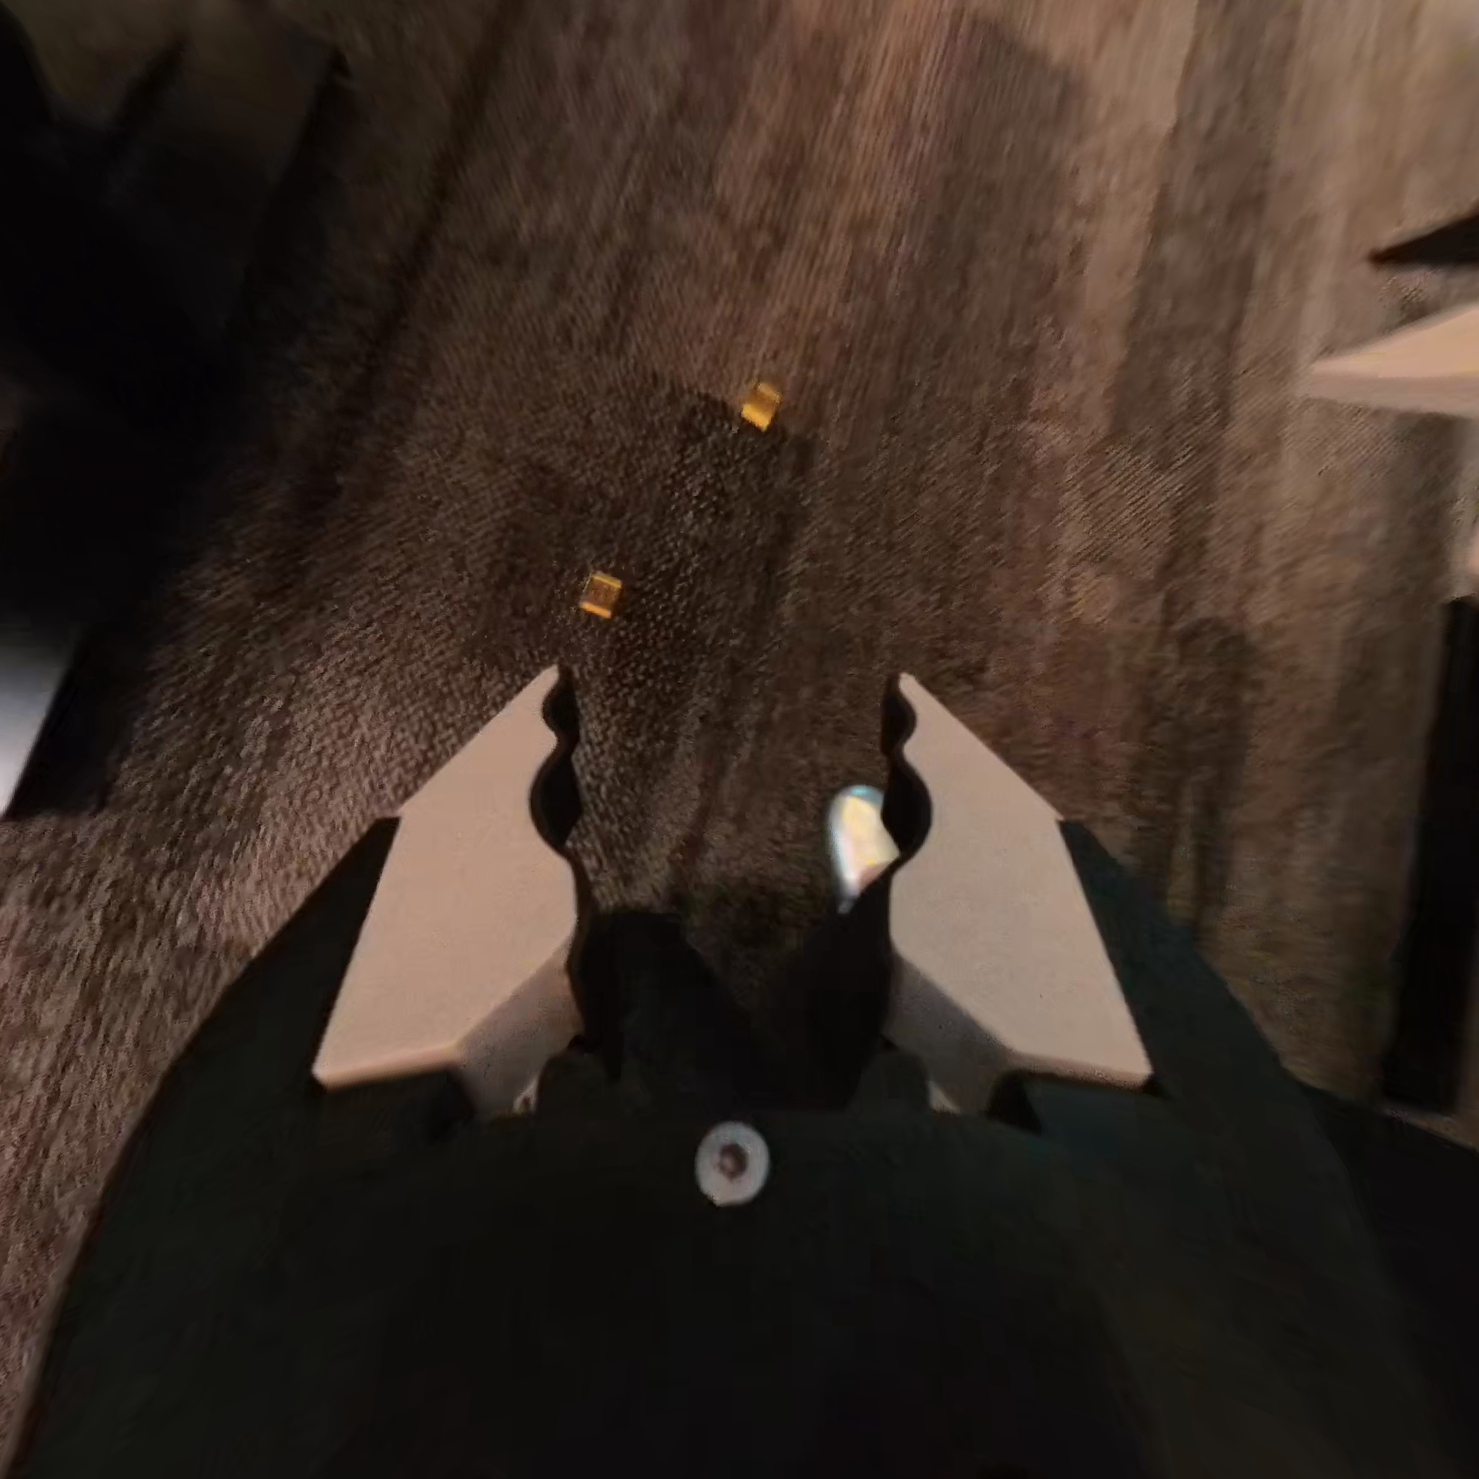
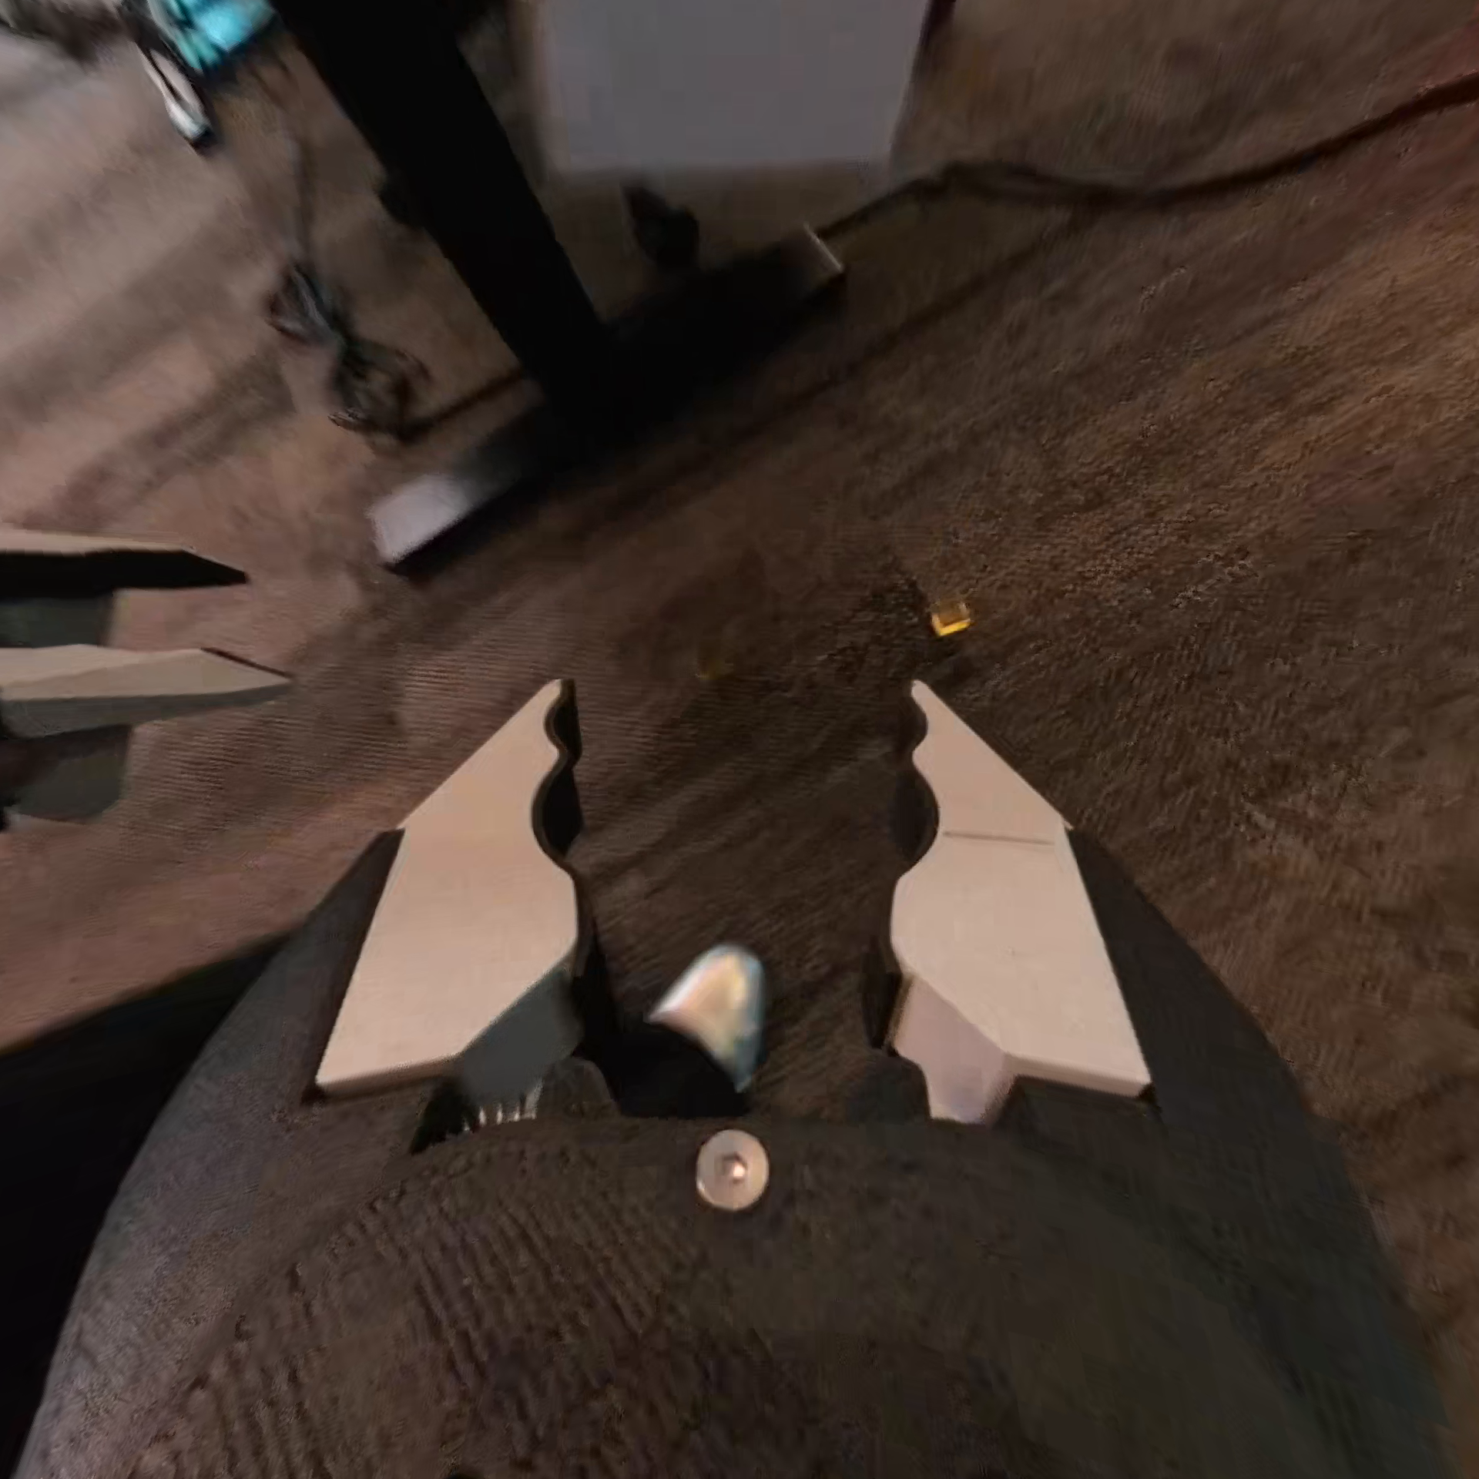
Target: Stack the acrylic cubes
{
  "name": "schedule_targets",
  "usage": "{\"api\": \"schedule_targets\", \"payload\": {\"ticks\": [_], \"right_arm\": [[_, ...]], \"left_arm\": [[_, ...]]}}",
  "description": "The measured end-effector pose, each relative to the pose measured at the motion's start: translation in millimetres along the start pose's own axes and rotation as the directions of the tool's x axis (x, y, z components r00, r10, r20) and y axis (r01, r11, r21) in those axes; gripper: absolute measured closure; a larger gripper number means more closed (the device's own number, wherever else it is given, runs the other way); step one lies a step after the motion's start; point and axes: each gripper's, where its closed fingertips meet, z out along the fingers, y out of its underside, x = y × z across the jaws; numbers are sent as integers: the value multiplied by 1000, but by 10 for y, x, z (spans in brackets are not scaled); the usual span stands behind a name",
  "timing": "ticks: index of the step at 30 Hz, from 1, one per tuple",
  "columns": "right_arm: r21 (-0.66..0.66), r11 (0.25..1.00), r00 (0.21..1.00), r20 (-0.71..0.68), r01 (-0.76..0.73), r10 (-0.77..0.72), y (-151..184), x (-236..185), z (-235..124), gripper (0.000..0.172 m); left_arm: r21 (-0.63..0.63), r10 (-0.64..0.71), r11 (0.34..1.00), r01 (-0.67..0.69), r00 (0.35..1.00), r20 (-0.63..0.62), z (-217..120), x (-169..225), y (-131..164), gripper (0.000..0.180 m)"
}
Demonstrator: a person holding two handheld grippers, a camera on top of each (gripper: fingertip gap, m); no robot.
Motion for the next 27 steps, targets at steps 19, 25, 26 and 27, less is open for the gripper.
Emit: {"api": "schedule_targets", "payload": {"ticks": [19, 25, 26, 27], "right_arm": [[-200, 957, 966, -109, 209, -234, 1301, 1625, 3625, 144], [-230, 961, 975, -127, 151, -184, 1076, 1326, 3226, 146], [-211, 968, 978, -129, 136, -165, 927, 1194, 3022, 145], [-191, 974, 982, -123, 118, -143, 744, 1044, 2789, 145]], "left_arm": [[-74, 251, 964, -255, 967, -51, 3269, -1043, 979, 137], [-141, 195, 970, -196, 981, -25, 2922, -940, 715, 152], [-115, 191, 974, -193, 981, -22, 2706, -842, 506, 152], [-81, 182, 980, -183, 983, -24, 2447, -718, 254, 152]]}}
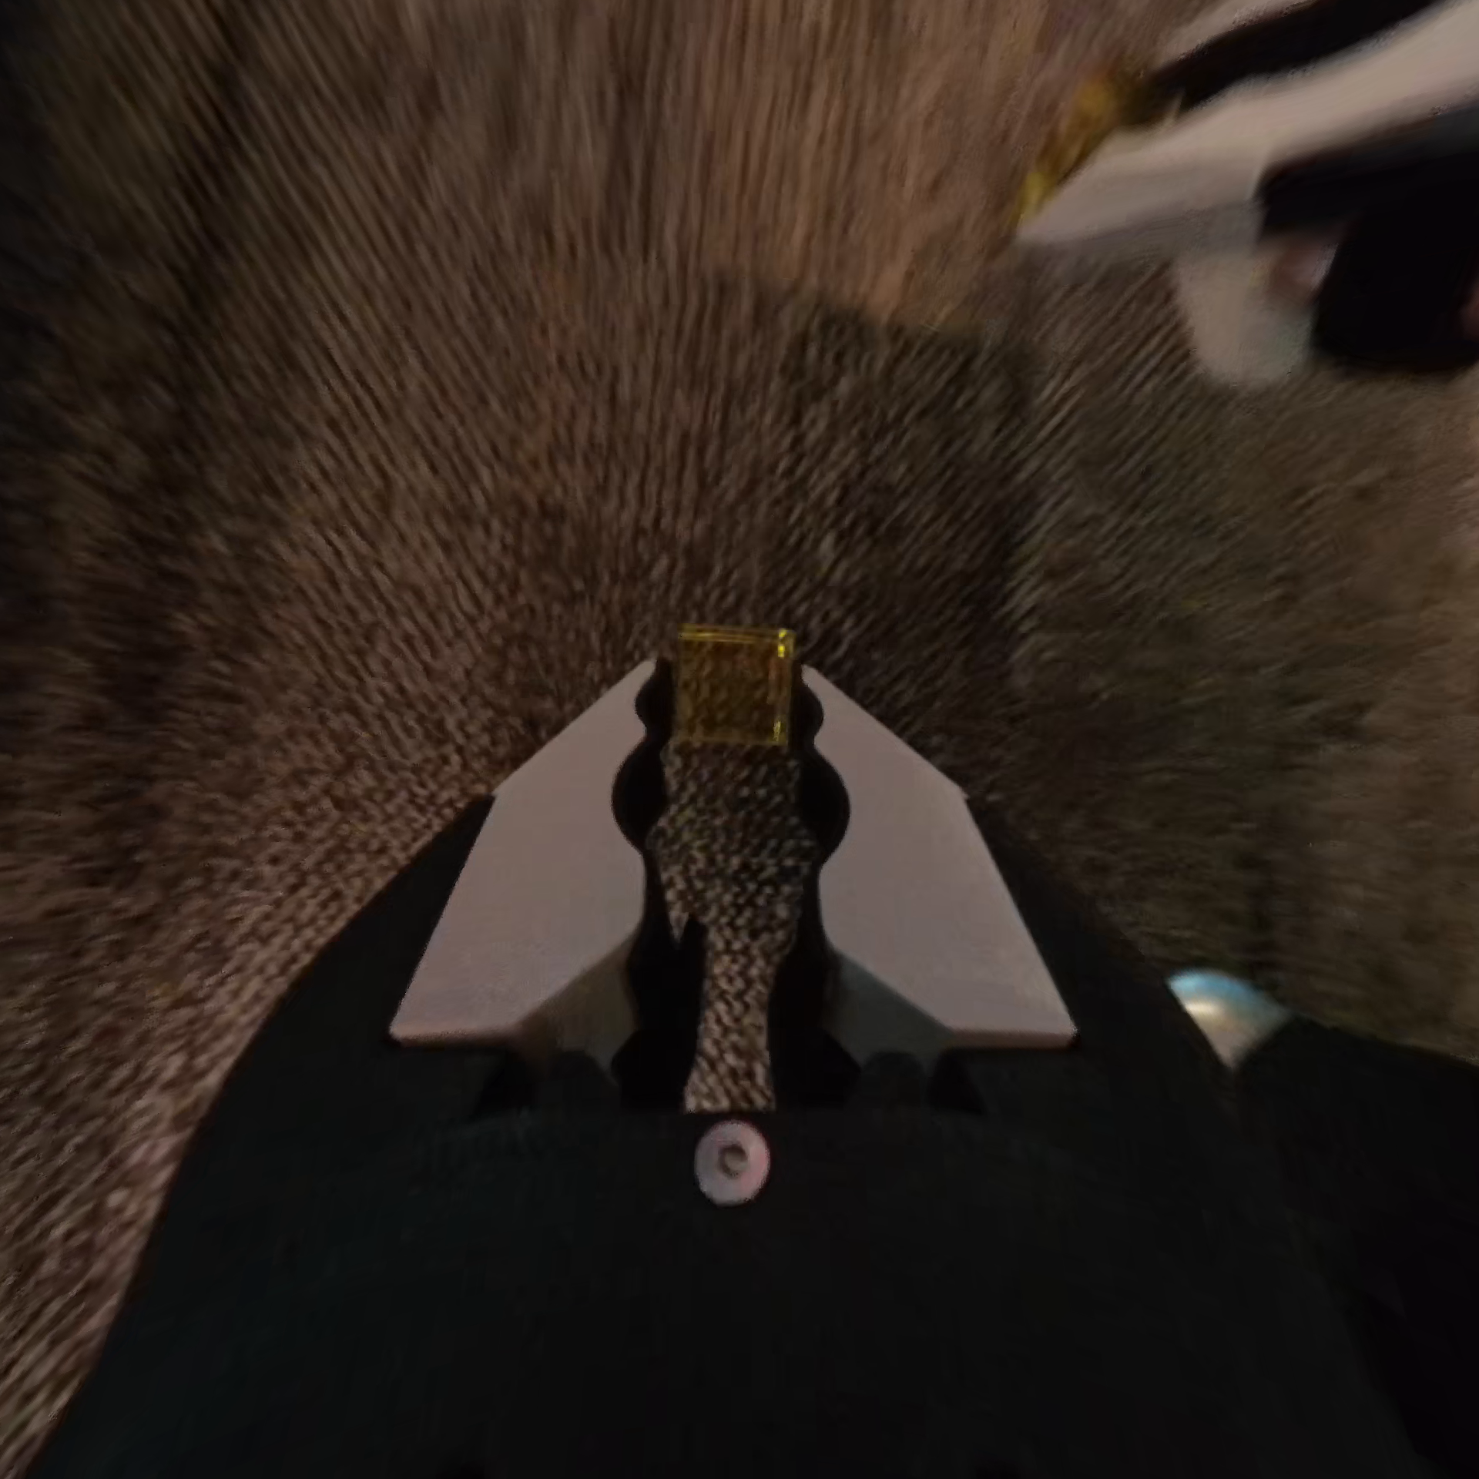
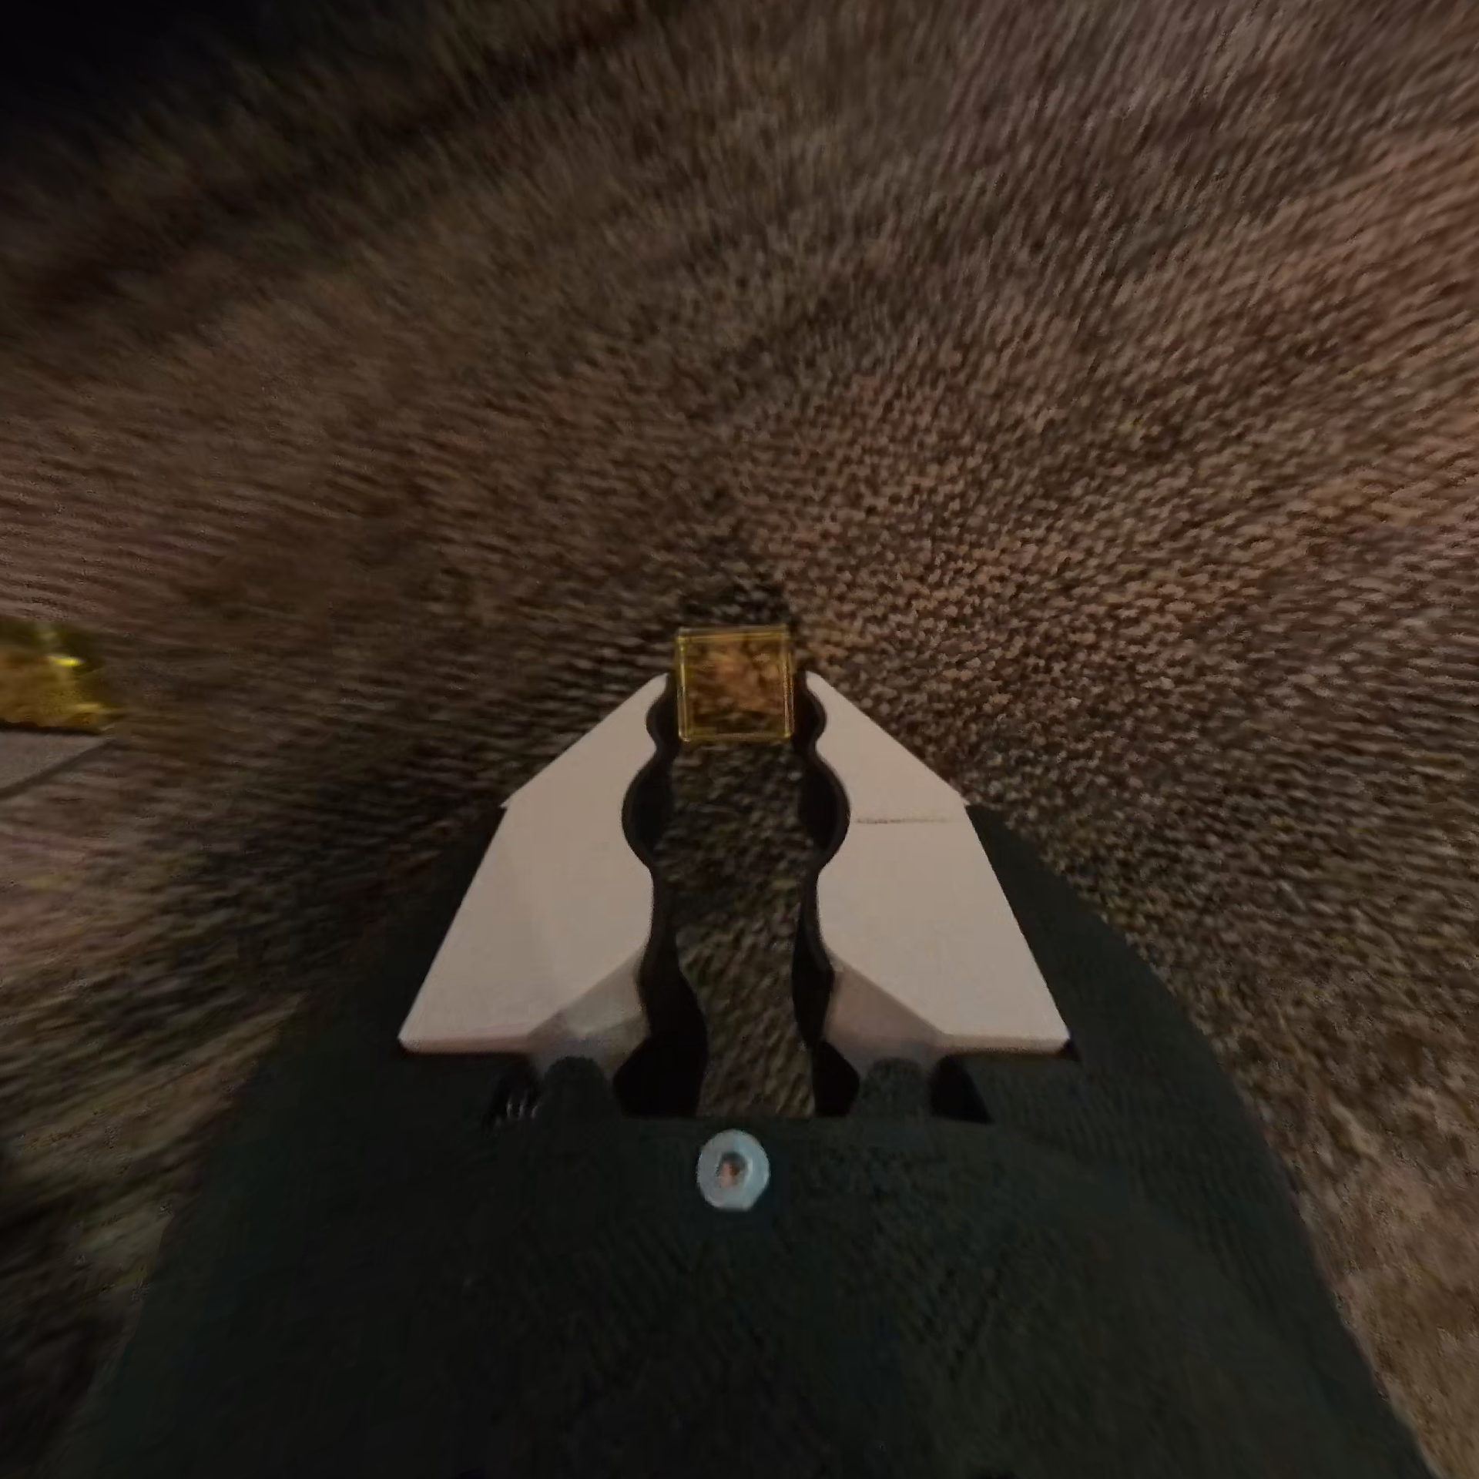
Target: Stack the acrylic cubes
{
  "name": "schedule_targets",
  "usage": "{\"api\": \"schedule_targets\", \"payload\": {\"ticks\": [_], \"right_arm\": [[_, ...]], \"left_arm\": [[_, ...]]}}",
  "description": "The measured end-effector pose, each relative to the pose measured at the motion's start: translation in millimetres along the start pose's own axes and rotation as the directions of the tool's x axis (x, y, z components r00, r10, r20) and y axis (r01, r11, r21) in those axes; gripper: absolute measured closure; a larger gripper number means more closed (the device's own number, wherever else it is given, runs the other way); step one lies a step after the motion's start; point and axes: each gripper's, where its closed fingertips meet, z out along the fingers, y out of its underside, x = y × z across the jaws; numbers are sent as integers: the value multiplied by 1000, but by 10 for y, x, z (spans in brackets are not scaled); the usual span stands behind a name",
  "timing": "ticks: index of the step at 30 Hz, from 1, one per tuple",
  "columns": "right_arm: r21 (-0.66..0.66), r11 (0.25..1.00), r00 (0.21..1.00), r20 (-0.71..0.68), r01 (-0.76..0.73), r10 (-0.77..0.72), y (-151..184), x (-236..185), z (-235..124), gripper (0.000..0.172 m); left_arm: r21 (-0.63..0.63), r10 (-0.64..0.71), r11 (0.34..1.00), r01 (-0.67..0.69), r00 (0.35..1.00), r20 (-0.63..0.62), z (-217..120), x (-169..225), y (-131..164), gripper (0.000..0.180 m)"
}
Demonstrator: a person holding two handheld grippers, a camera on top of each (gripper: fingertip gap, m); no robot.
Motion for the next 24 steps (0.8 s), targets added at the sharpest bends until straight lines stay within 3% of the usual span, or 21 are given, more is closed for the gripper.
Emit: {"api": "schedule_targets", "payload": {"ticks": [3, 7, 10, 13, 16, 18, 21, 24], "right_arm": [[1, 1000, 1000, 25, 0, 0, -515, -225, -993, 145], [28, 1000, 1000, 0, 14, -14, -1455, -274, -2613, 146], [66, 998, 997, -73, -22, 27, -2040, -198, -3841, 145], [143, 980, 972, -172, -139, 162, -2327, -125, -4992, 146], [222, 955, 915, -309, -196, 260, -2248, -175, -6009, 146], [262, 929, 845, -402, -263, 353, -1982, -293, -6593, 145], [338, 864, 705, -502, -373, 501, -1440, -615, -7361, 145], [387, 806, 537, -605, -448, 588, -771, -1019, -8060, 145]], "left_arm": [[65, -5, 998, 7, 1000, -25, -983, 299, -758, 152], [144, 66, 988, -54, 995, -80, -2453, 794, -1784, 152], [247, 241, 949, -196, 956, -168, -3431, 1319, -2511, 152], [383, 454, 859, -340, 851, -264, -4250, 1901, -3060, 152], [522, 627, 747, -413, 698, -346, -4933, 2489, -3381, 152], [597, 730, 665, -449, 560, -392, -5342, 2887, -3384, 153], [675, 833, 553, -489, 321, -451, -5874, 3450, -3099, 153], [720, 853, 485, -496, 90, -513, -6323, 4026, -2627, 153]]}}
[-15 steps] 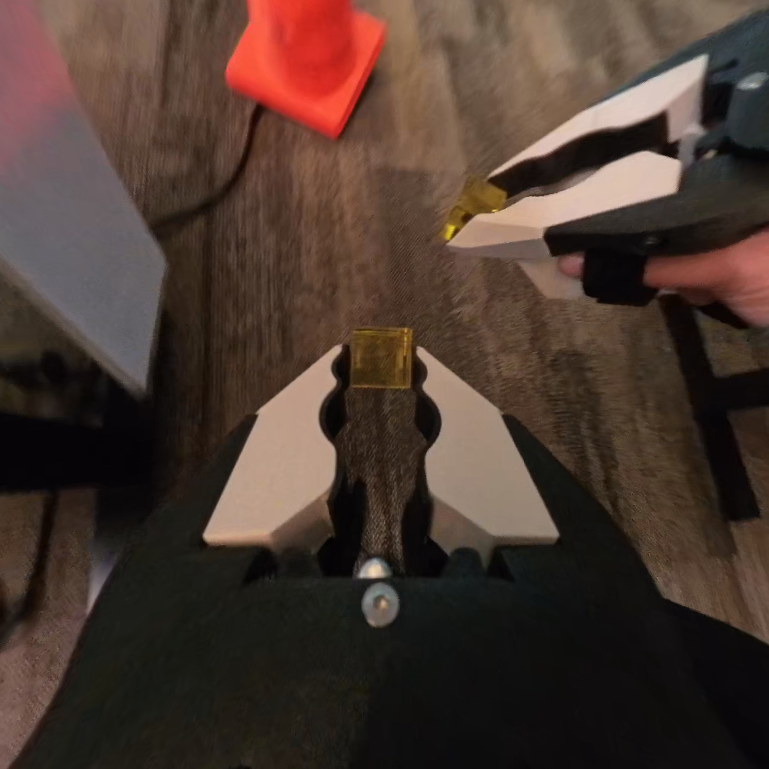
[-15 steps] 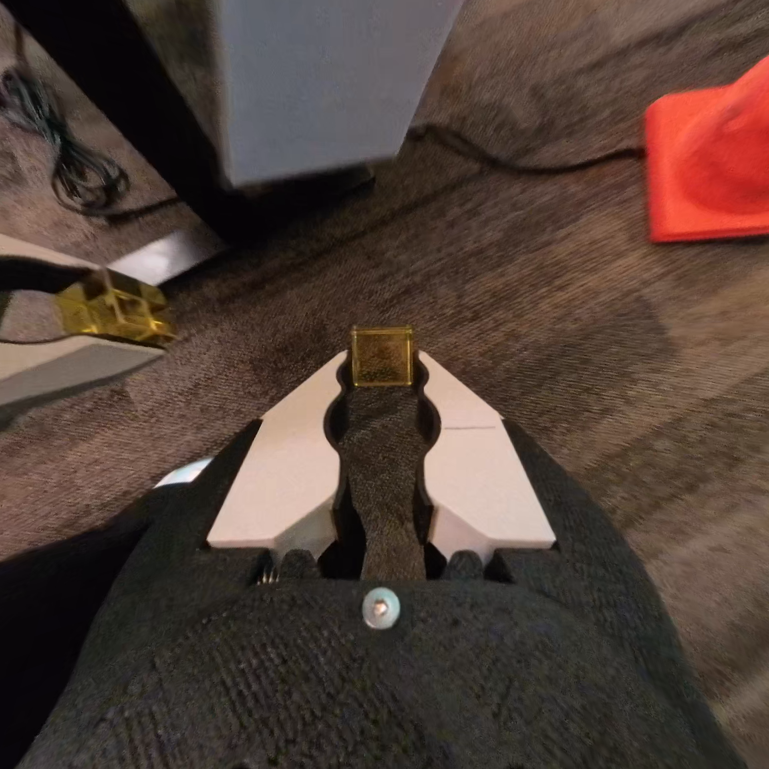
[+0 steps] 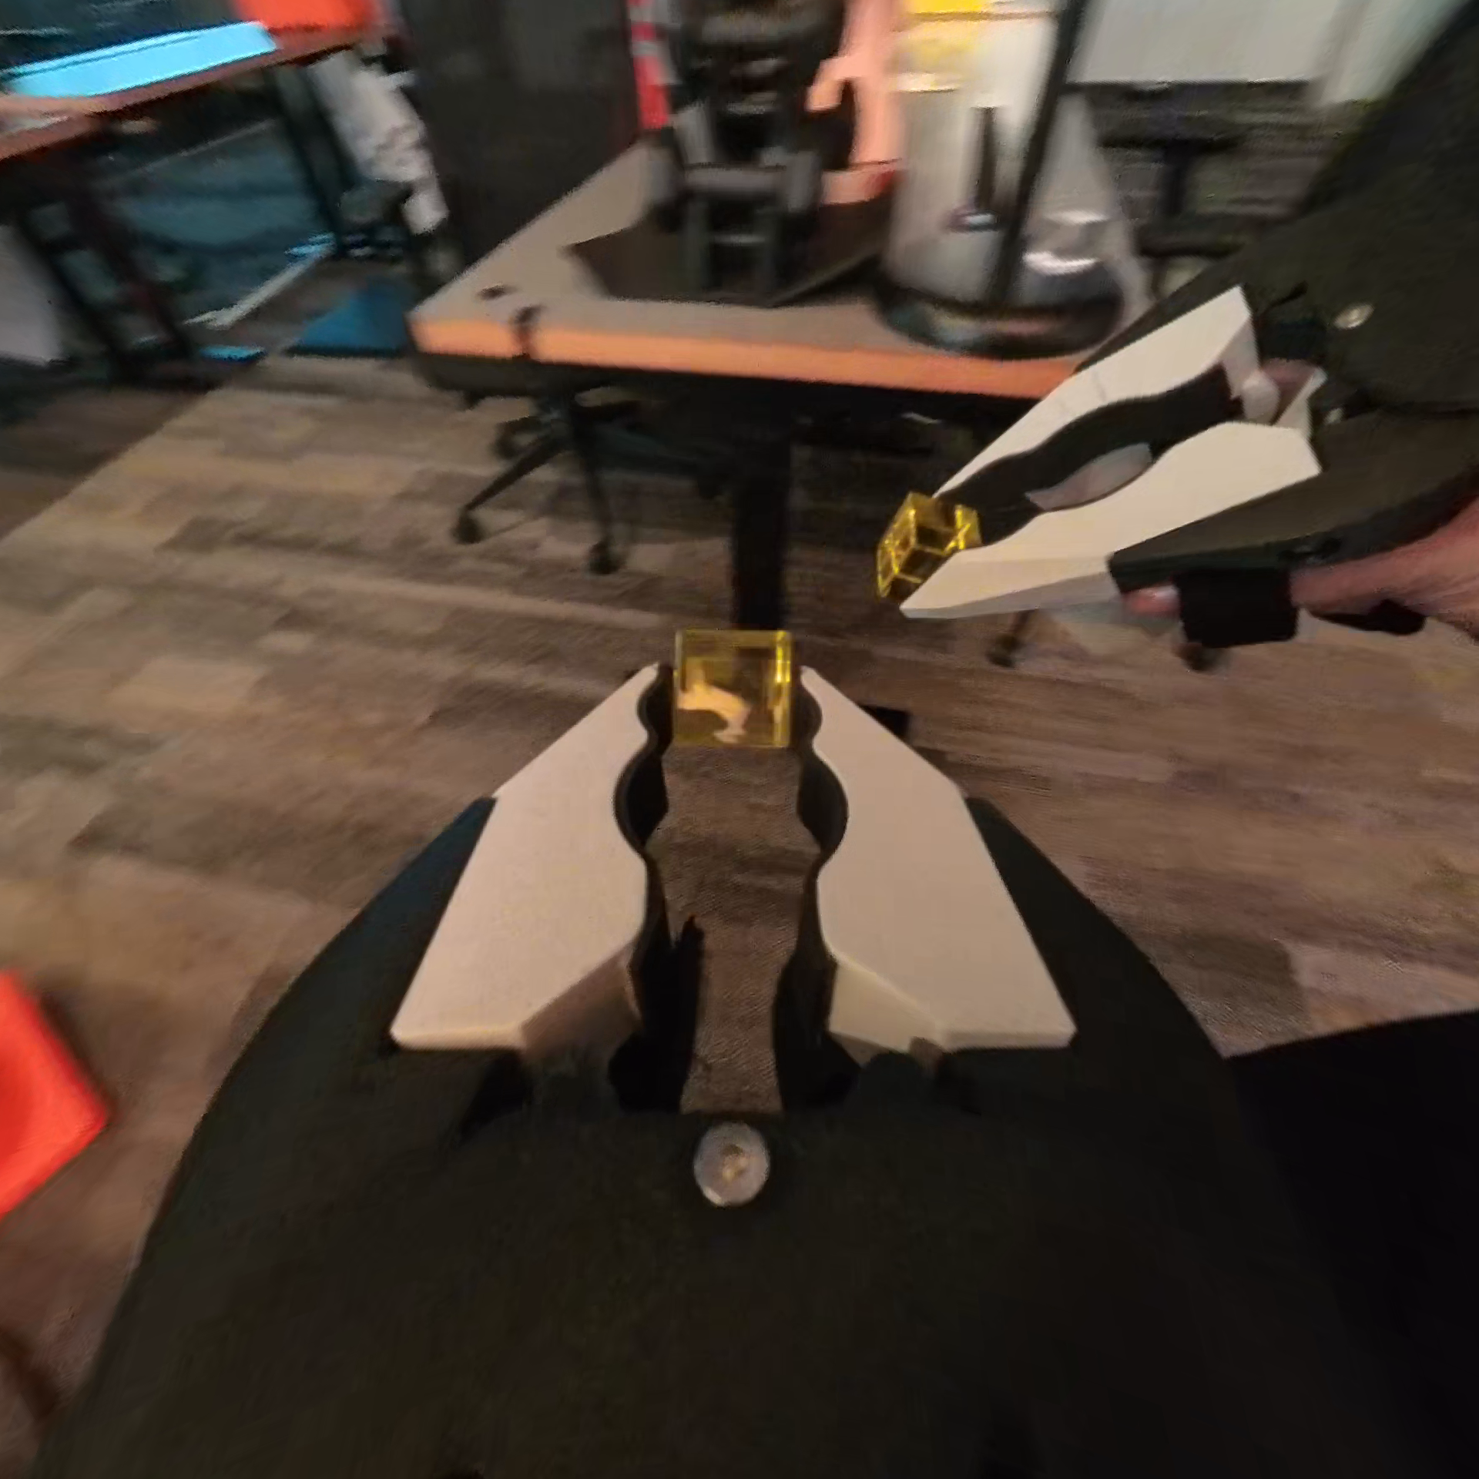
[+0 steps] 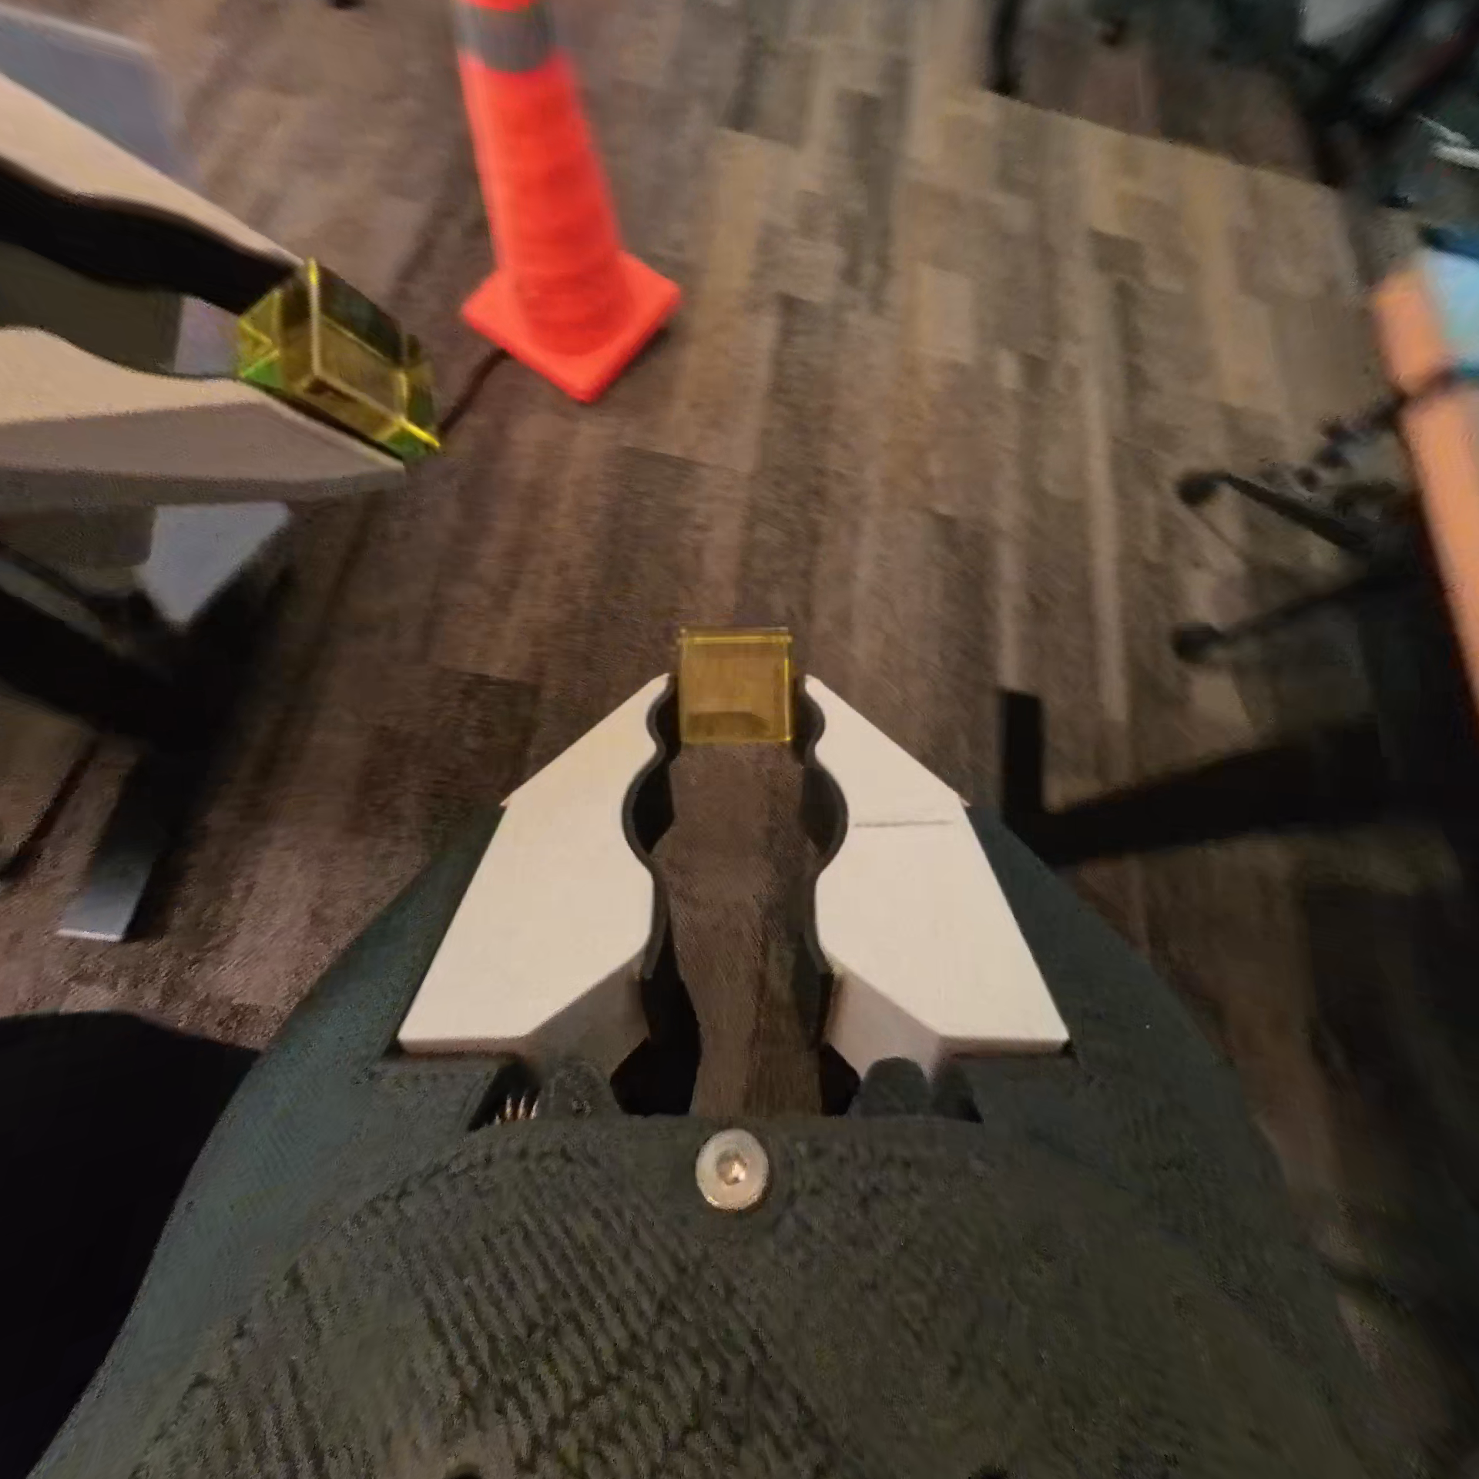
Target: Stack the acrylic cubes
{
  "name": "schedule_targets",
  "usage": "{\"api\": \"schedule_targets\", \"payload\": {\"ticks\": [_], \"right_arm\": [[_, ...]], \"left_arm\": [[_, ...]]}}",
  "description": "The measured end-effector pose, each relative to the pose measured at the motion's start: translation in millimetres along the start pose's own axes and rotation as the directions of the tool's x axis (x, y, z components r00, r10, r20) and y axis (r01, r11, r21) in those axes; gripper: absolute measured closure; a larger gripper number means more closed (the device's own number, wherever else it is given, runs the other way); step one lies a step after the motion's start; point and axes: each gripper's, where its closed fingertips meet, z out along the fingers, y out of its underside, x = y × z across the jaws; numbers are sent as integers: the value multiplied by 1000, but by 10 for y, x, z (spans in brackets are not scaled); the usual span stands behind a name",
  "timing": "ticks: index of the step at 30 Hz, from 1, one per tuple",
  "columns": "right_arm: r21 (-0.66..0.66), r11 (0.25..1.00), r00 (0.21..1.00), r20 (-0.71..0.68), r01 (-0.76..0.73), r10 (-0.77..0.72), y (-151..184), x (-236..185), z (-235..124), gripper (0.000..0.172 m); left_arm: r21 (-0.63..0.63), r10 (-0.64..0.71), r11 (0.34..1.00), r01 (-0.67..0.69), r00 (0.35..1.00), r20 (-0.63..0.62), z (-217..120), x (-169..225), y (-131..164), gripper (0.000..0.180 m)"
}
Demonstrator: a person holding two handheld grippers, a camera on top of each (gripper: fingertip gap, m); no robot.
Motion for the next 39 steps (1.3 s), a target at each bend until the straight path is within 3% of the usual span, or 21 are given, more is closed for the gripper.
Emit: {"api": "schedule_targets", "payload": {"ticks": [4, 9, 13, 16, 19, 22, 28, 30, 33, 35, 39], "right_arm": [[0, 988, 961, -233, -151, 147, 727, 734, -1003, 146], [45, 938, 829, -453, -344, 326, 1718, 1462, -2184, 146], [13, 917, 777, -526, -400, 346, 2423, 1967, -2908, 146], [29, 914, 787, -498, -405, 364, 2684, 2405, -3211, 146], [55, 932, 827, -444, -359, 344, 2692, 2952, -3246, 146], [110, 946, 873, -366, -304, 323, 2454, 3499, -3058, 146], [192, 963, 947, -223, -190, 231, 1873, 4404, -2368, 146], [183, 973, 963, -203, -138, 175, 1783, 4676, -2155, 146], [145, 984, 982, -144, -99, 121, 1735, 5033, -1958, 146], [142, 987, 992, -87, -75, 88, 1691, 5195, -1899, 146], [74, 997, 998, -57, 5, -1, 1757, 5432, -1670, 146]], "left_arm": [[47, 132, 991, -124, 960, -245, 593, 970, -493, 153], [133, 168, 984, -122, 884, -437, 1312, 2180, -1102, 153], [136, 173, 983, -125, 880, -443, 1999, 2913, -1352, 153], [136, 118, 989, -65, 894, -433, 2359, 3265, -1540, 153], [110, 115, 991, -76, 907, -406, 2638, 3442, -1598, 153], [76, 141, 990, -120, 900, -413, 2789, 3503, -1606, 153], [97, 195, 980, -171, 908, -370, 3063, 3111, -1910, 153], [76, 205, 979, -191, 928, -310, 3268, 2873, -1970, 153], [25, 100, 995, -97, 963, -252, 3635, 2609, -2017, 153], [16, 43, 999, -41, 970, -240, 3865, 2557, -2083, 153], [41, 75, 997, -66, 962, -261, 4139, 2643, -2316, 153]]}}
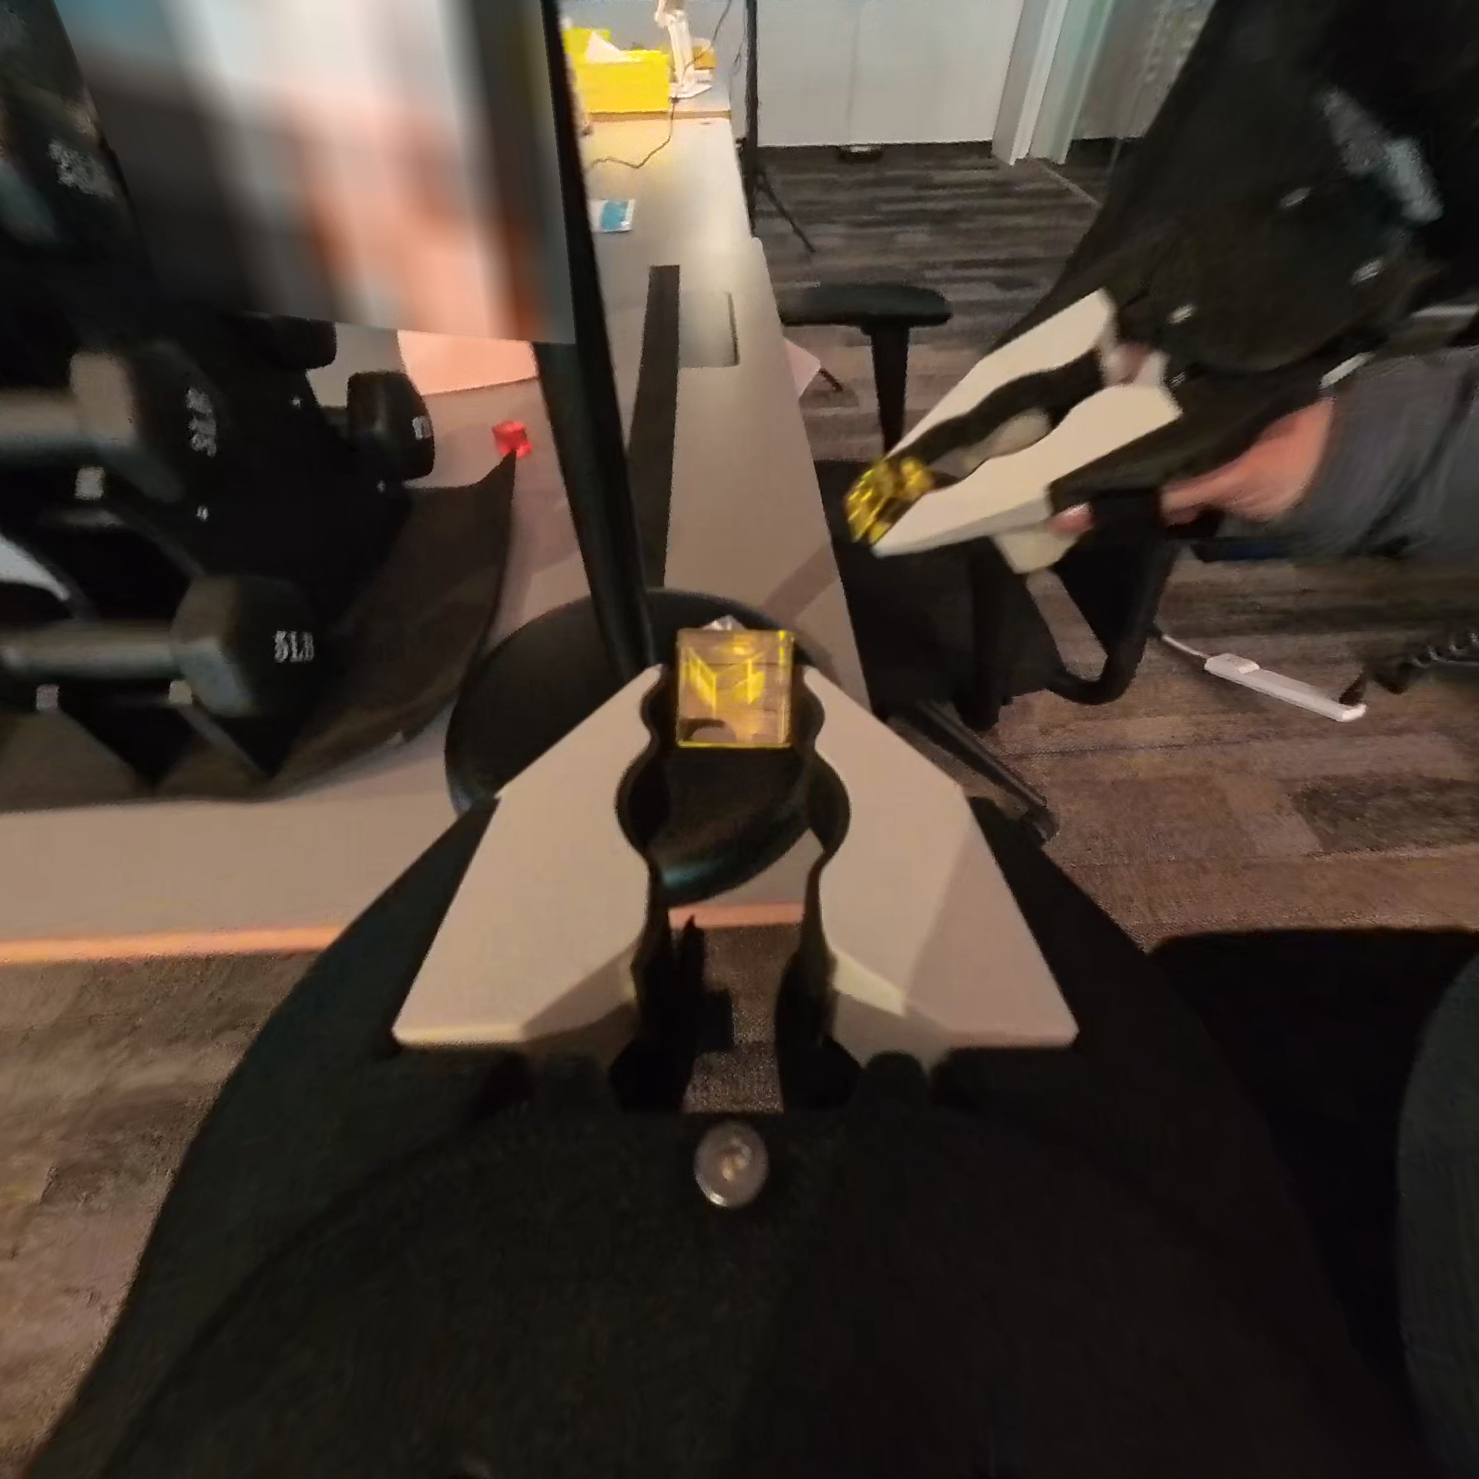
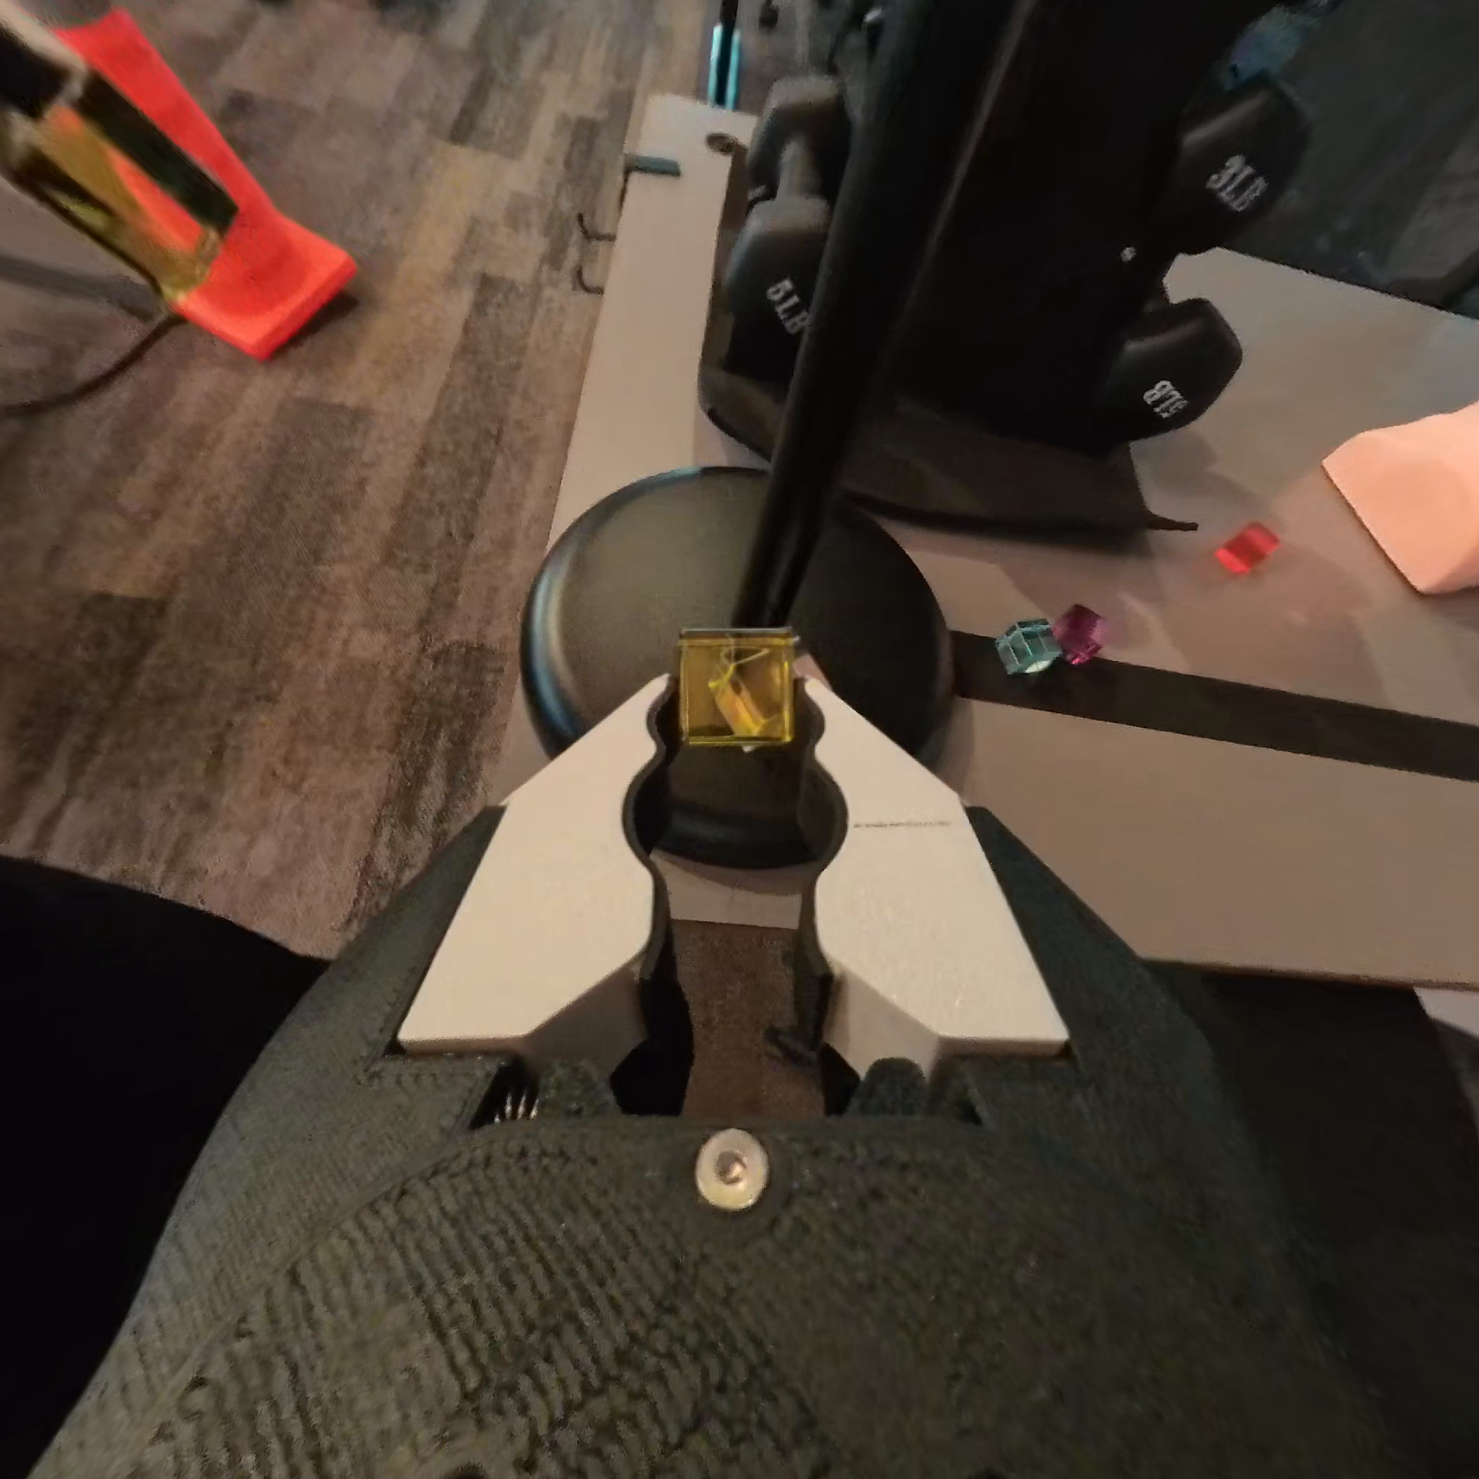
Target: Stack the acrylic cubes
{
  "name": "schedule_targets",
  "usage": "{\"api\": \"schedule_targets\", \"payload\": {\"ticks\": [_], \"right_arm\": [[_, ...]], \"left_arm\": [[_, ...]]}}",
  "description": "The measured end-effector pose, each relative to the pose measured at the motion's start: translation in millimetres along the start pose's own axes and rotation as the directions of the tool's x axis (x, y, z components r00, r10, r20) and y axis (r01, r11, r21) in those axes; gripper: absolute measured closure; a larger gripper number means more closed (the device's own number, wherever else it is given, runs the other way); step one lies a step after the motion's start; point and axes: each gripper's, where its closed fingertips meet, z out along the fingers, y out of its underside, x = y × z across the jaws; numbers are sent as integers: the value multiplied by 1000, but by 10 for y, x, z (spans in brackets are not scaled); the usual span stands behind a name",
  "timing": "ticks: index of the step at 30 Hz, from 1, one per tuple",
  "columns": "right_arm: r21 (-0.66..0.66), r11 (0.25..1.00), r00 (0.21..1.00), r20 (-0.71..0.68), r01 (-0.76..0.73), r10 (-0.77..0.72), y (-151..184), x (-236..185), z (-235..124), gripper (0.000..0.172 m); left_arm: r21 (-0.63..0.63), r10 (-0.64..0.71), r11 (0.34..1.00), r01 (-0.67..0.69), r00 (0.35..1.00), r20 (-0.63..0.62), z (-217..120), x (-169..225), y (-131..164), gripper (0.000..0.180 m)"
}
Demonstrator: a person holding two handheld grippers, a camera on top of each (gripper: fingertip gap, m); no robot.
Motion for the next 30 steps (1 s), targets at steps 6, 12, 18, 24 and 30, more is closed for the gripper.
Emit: {"api": "schedule_targets", "payload": {"ticks": [6, 12, 18, 24, 30], "right_arm": [[-85, 994, 985, 160, 73, -58, 124, 96, 589, 146], [-134, 972, 923, 361, 194, -134, 267, 101, 1000, 146], [-196, 941, 858, 492, 276, -148, 497, 128, 1089, 146], [-174, 934, 821, 545, 312, -172, 503, 138, 1108, 146], [-129, 930, 792, 572, 345, -215, 508, 110, 1087, 146]], "left_arm": [[-47, -63, 997, 64, 998, 27, 314, -55, -44, 153], [-64, -124, 988, 139, 973, 197, 507, -124, 78, 153], [-54, -213, 969, 242, 923, 321, 648, -51, 182, 153], [-29, -259, 955, 296, 875, 410, 784, -67, 177, 153], [-50, -269, 945, 323, 855, 444, 1006, -46, 160, 153]]}}
